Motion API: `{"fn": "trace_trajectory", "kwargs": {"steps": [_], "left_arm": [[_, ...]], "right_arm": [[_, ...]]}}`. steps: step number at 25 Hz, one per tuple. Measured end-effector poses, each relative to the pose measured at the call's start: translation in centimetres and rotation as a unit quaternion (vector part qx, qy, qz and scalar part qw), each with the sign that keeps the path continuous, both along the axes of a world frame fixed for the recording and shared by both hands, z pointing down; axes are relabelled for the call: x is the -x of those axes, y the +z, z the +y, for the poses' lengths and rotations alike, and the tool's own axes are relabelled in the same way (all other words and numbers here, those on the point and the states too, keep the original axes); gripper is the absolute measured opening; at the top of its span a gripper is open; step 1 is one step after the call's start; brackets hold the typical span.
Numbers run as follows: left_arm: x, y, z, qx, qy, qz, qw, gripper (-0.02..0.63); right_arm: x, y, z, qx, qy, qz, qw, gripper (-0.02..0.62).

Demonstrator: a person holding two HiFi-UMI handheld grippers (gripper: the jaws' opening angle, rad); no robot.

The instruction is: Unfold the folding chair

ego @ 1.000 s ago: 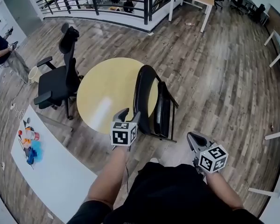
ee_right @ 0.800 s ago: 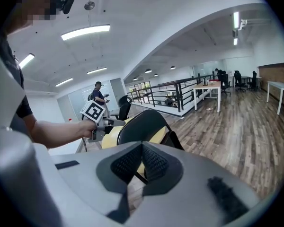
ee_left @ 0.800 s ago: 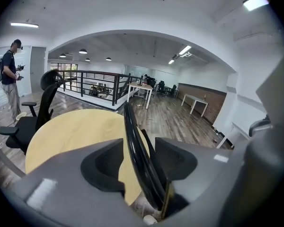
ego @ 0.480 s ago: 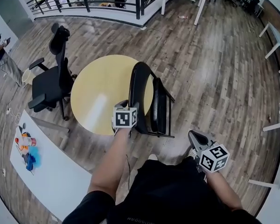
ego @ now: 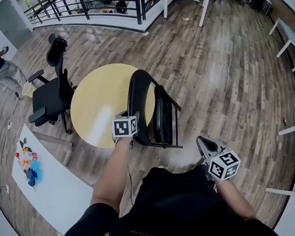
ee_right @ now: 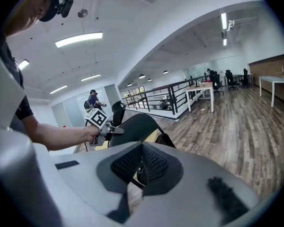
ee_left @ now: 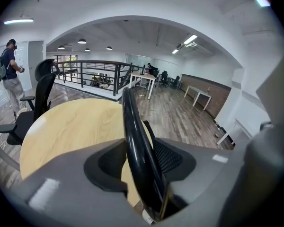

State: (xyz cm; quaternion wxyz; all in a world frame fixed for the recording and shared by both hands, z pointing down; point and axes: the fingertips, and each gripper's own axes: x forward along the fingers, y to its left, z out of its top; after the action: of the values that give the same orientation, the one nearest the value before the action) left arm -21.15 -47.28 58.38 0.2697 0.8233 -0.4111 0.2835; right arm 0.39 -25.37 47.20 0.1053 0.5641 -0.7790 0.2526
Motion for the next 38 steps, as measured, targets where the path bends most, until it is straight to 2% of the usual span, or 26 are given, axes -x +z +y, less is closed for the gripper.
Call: {"fn": "trace_trajectory", "kwargs": {"steps": [3, 6, 13, 21, 29, 38], "left_arm": [[-0.1, -0.3, 0.0, 0.006, -0.024, 0.013, 0.9996, 0.175], [-0.2, -0.2, 0.2, 0.014, -0.038, 0.011, 0.9991, 0.166], [-1.5, -1.0, 0.7, 0.014, -0.031, -0.004, 0.9994, 0.164], [-8.1, -3.7, 3.1, -0.009, -0.032, 0.003, 0.9994, 0.164], [-13.7, -6.2, 4.7, -0.029, -0.054, 0.011, 0.9981, 0.152], [-22.2, -8.0, 7.4, -0.047, -0.065, -0.01, 0.9967, 0.147]], "right_arm": [[-0.9, 0.2, 0.0, -0.001, 0.0, -0.002, 1.0, -0.005], [-2.7, 0.8, 0.6, 0.002, 0.008, -0.004, 1.0, -0.005], [-6.9, 2.0, 0.8, 0.01, 0.015, -0.014, 1.0, -0.005], [-12.6, 2.2, -0.1, 0.016, -0.018, -0.019, 1.0, -0.005], [-18.8, 3.0, -2.6, 0.017, -0.051, -0.041, 0.998, -0.005], [-24.2, 4.4, -2.4, 0.058, -0.165, -0.059, 0.983, -0.005]]}}
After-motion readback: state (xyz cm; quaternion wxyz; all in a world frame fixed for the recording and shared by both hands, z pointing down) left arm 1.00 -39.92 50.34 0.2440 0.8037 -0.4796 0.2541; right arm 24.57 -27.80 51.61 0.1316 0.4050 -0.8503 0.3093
